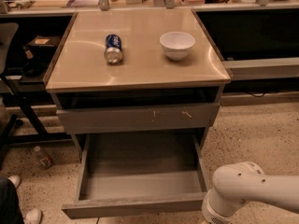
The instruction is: Close middle drawer
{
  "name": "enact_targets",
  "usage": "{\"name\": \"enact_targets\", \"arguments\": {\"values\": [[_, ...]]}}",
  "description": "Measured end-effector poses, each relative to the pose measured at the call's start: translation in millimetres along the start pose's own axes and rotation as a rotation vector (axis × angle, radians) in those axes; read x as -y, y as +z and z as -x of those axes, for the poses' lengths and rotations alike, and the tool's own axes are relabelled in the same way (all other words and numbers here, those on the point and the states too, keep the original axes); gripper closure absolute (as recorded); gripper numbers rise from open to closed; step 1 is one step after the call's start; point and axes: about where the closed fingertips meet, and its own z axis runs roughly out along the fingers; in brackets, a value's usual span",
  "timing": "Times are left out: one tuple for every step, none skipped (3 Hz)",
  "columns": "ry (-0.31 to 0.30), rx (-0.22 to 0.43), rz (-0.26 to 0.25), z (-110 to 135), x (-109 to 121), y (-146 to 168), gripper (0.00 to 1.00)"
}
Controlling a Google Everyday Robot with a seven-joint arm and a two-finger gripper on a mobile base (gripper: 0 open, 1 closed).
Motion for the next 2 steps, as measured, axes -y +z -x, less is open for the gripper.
{"name": "enact_targets", "arguments": {"values": [[0.026, -0.014, -0.007, -1, 1, 7, 1.0], [0.067, 0.013, -0.037, 6, 15, 30, 1.0]]}}
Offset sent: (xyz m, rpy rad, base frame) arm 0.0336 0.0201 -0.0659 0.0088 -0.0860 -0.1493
